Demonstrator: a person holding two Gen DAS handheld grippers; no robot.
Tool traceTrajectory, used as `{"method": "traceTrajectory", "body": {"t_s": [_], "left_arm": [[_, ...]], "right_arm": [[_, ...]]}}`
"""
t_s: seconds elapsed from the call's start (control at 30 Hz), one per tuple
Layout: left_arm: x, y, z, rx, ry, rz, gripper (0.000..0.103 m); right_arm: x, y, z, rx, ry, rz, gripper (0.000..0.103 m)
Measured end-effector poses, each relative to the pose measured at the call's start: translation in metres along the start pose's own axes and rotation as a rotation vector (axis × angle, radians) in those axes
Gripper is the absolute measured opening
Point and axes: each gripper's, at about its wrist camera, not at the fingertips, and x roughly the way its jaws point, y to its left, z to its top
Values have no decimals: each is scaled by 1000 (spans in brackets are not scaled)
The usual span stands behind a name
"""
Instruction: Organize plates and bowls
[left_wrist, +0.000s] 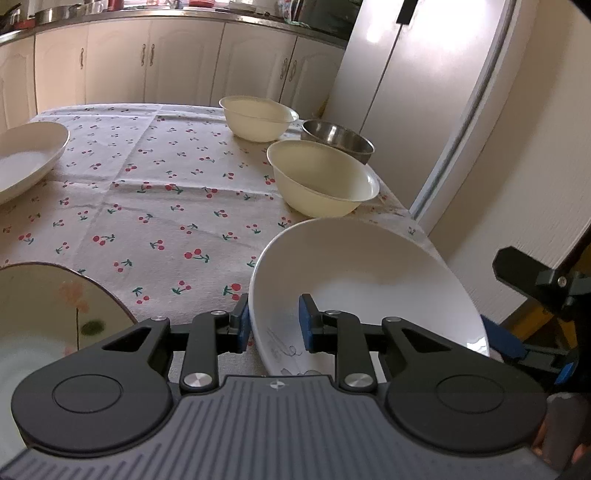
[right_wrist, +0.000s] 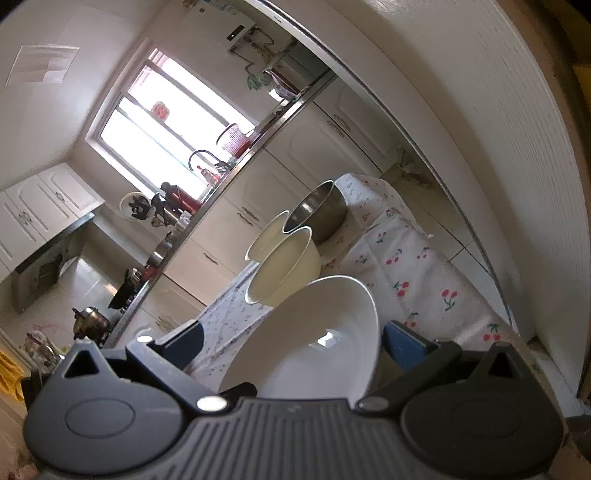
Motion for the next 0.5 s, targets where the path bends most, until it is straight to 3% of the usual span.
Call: {"method": "traceTrajectory", "body": {"t_s": [0.5], "left_arm": [[-33,16,3,-34,-67,-13,26]], "right_arm": [[-1,23,-6,-17,8,37,103]]}}
